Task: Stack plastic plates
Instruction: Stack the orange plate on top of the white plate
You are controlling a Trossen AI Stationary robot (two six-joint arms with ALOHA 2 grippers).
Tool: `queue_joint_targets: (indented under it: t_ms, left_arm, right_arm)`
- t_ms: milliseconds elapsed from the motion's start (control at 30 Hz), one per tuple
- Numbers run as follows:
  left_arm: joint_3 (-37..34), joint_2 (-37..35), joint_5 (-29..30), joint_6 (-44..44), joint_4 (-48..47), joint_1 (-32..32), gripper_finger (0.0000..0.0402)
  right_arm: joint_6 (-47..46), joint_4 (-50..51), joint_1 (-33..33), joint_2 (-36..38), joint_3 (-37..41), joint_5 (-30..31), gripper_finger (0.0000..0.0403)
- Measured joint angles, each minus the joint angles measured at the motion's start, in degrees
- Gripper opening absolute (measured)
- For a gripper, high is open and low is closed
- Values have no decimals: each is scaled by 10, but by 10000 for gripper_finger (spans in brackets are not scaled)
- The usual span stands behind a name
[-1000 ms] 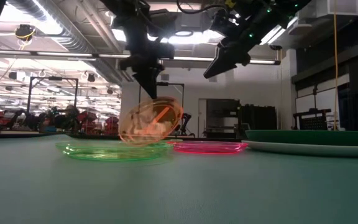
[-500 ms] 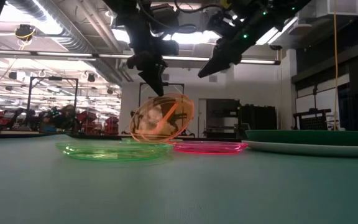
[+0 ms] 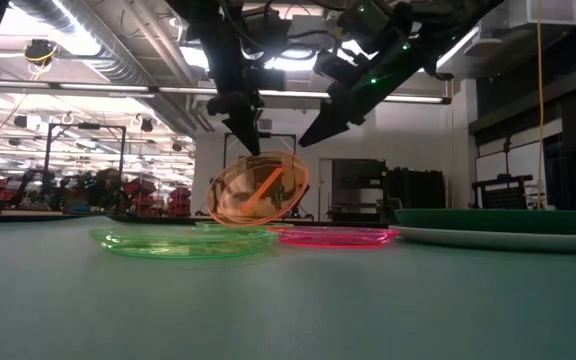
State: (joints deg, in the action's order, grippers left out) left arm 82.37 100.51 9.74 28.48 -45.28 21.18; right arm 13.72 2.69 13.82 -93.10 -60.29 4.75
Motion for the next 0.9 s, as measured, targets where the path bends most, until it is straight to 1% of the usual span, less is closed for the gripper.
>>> queue_joint_targets:
  t_ms: [167,333,567,900]
  left_arm:
    - [0,0,3,-14,2,0,0]
    - [0,0,2,-48,21,0,0]
    - [0,0,2,-50,25,-3,0]
    - [0,0,2,-75,38,-25,0]
  right_arm:
    - [-7,-6,0,-14,0,13,179]
    - [-13,-28,0,-28,0,3,179]
    - [-30,-27,1,-28,0,47,179]
    - [-33,-24,1,-28,0,47,179]
